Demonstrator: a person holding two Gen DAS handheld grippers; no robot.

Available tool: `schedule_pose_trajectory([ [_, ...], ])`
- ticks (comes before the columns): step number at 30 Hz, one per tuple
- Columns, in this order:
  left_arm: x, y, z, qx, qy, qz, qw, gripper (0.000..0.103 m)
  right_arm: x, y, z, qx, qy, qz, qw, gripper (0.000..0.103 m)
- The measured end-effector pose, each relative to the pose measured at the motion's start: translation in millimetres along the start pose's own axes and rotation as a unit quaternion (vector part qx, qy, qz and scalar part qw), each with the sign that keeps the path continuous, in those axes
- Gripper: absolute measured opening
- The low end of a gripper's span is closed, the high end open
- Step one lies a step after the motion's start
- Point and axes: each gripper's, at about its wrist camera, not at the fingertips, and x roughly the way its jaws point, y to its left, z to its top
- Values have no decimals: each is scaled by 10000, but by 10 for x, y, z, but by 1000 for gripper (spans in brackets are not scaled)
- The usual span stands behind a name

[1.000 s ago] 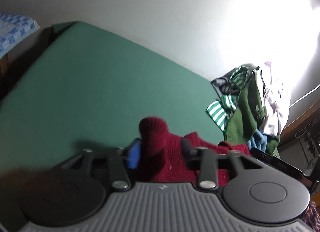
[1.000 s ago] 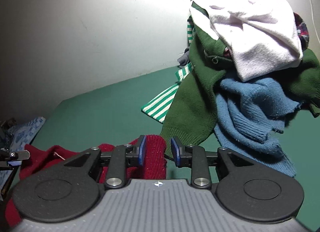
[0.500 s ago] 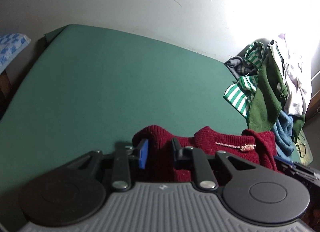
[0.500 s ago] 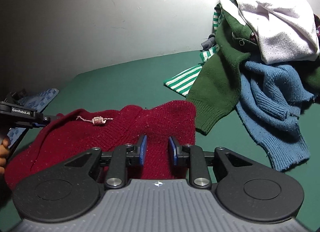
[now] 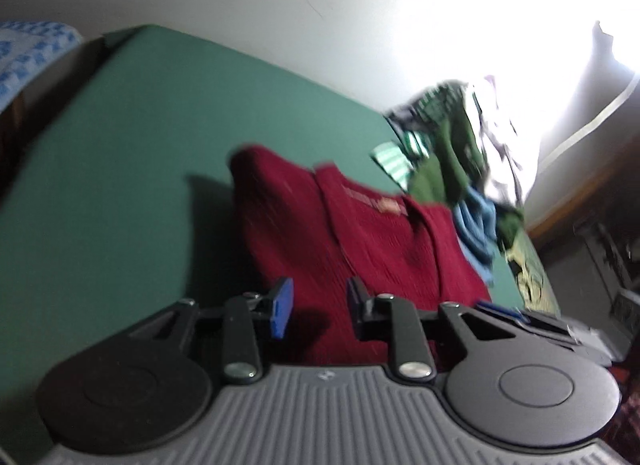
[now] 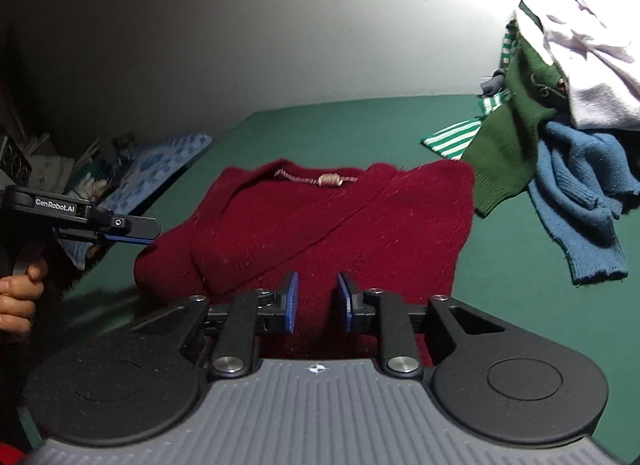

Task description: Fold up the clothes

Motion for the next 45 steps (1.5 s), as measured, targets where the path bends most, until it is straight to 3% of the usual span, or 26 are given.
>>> schedule_pose_trajectory([
  [1,83,-6,-56,104,126,217,9996,25,46,12,-24,-12,36,-140,9999,18],
  [3,196,74,-105,23,223,339,9992,40,138,-54,-46,186,136,-271,9994,13],
  [7,229,112,-50,3,233,449,9987,46,200,-106,-51,156,129,-411,9990,10],
  [9,140,62,-20,89,174,473,9987,41,84,-104,-19,244,97,-390,9989,10],
  [11,15,30,-27,86,86,351,9993,33,-52,-109,-28,282,34,-345,9990,20],
  [17,-44,-49,-96,113,24,63,9999,33,-150,-160,-149,441,93,-342,9984,21],
  [20,168,-111,-107,385,172,350,9985,36,-98,-141,-59,450,-23,-344,9984,21],
  [22,235,-117,-74,402,240,411,9981,32,-63,-128,1,455,-100,-345,9983,21],
  [26,151,-260,111,710,-118,271,9970,31,7,-103,121,466,-255,-348,9980,21],
  [31,464,-346,230,899,-73,286,9955,31,298,-29,299,313,-371,-301,9984,21],
  [37,693,-371,249,1155,41,443,9923,32,565,-144,276,181,-5,-607,9980,17],
  [39,679,-341,236,1182,6,466,9919,40,545,-151,279,177,35,-601,9980,17],
  [40,669,-326,237,1154,13,463,9922,39,546,-143,295,195,68,-612,9979,17],
  [42,609,-335,288,1008,35,408,9941,27,518,-104,374,194,5,-586,9981,17],
  [45,518,-422,400,1061,-169,293,9938,28,481,-25,548,65,-266,-518,9983,18],
])
